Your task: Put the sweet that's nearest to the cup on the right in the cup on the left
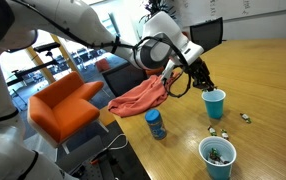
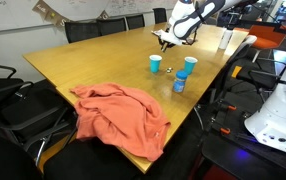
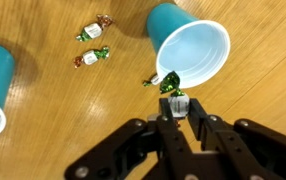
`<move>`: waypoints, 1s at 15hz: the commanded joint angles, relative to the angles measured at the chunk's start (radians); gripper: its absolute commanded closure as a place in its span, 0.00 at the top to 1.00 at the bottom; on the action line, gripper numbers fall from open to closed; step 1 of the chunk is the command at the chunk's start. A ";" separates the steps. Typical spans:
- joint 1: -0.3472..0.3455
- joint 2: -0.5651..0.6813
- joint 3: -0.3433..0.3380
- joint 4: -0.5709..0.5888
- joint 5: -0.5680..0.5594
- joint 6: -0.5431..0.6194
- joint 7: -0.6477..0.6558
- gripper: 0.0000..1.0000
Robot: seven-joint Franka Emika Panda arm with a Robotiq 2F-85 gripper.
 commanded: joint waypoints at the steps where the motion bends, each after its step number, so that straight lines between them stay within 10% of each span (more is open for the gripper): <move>1: -0.032 0.071 0.036 0.109 0.037 -0.032 0.002 0.06; 4: -0.042 0.112 0.049 0.159 0.048 -0.041 -0.017 0.06; 5: -0.043 0.123 0.050 0.172 0.050 -0.047 -0.021 0.48; 12: -0.050 0.148 0.068 0.199 0.057 -0.042 -0.044 0.95; 15: -0.060 0.101 0.090 0.159 0.065 -0.027 -0.081 1.00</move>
